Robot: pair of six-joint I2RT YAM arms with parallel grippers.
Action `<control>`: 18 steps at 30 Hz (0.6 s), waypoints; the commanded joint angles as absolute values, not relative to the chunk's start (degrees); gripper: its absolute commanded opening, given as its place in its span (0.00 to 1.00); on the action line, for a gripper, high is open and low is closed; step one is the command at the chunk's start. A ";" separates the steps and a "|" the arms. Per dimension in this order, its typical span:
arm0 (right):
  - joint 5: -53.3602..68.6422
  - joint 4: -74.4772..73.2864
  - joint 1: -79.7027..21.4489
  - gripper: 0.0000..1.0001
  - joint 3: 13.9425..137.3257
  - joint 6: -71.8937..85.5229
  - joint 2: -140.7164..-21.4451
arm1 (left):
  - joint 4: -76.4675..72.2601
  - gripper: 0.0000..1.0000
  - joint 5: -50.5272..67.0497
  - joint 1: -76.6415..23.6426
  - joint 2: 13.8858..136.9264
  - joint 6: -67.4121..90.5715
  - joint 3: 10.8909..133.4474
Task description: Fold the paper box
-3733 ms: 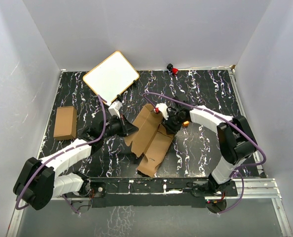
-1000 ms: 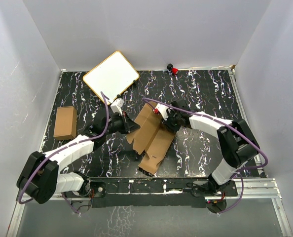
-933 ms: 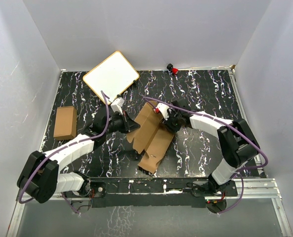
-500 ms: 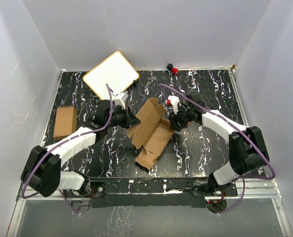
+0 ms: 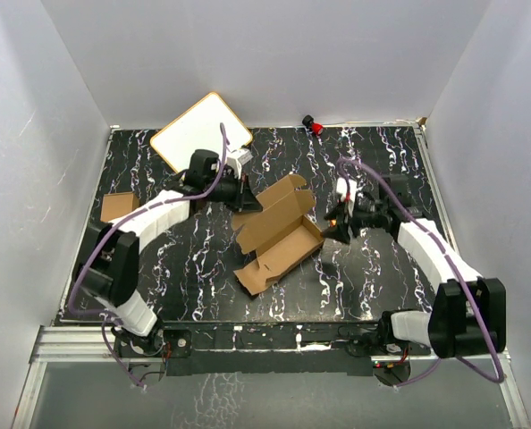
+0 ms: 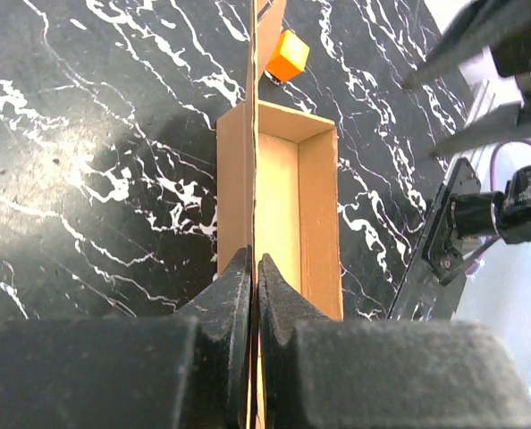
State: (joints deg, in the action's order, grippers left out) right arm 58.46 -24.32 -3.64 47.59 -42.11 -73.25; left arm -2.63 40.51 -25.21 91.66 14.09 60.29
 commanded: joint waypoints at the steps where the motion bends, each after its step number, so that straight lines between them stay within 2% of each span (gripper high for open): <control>1: 70.23 -32.67 -3.95 0.53 42.23 -74.23 -68.48 | 7.48 0.00 49.99 -24.48 97.23 4.71 69.26; 3: 68.02 -35.10 -3.96 0.50 40.72 -80.38 -68.44 | 10.50 0.00 50.86 -24.43 100.15 2.35 72.32; 6: 65.98 -38.33 -3.89 0.40 41.49 -84.19 -70.44 | 12.43 0.00 51.21 -24.43 102.76 0.39 75.71; 8: 65.40 -40.23 -3.95 0.35 42.90 -85.11 -72.47 | 12.66 0.04 50.97 -24.43 104.07 0.61 77.50; 12: 65.76 -41.28 -3.92 0.34 45.20 -82.88 -74.51 | 11.12 0.20 47.63 -24.43 103.81 2.37 78.66; 18: 66.13 -32.07 -3.45 0.46 47.24 -62.62 -73.31 | 4.93 0.53 36.22 -24.39 97.46 5.62 74.72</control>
